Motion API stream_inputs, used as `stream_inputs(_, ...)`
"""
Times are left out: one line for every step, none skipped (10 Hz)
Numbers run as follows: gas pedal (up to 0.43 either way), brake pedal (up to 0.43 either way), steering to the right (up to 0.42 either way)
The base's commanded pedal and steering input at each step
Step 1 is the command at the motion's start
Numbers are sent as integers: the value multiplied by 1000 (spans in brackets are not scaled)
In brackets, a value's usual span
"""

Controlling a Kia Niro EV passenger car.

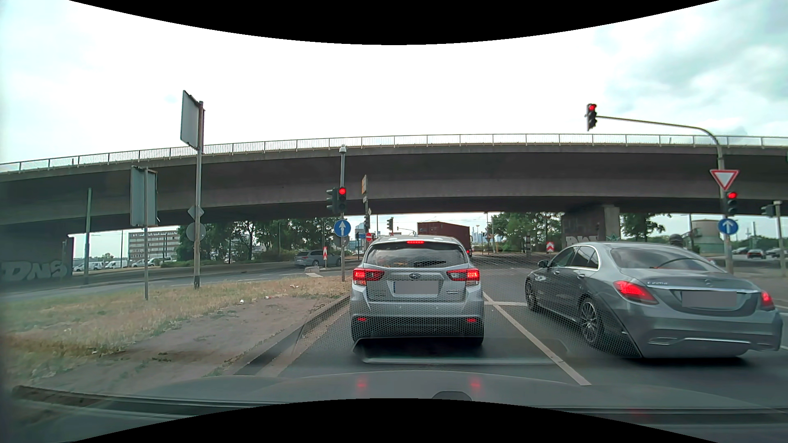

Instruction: Follow the waypoints while adhering to traffic rules and regulations

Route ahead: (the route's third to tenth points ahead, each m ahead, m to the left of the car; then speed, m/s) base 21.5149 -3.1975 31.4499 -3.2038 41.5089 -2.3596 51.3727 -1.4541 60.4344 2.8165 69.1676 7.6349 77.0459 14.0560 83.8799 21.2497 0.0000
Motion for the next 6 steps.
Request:
stream_inputs(0, 256, -1)
stream_inputs(0, 256, -1)
stream_inputs(0, 262, -1)
stream_inputs(0, 262, -1)
stream_inputs(0, 262, -1)
stream_inputs(0, 262, -1)
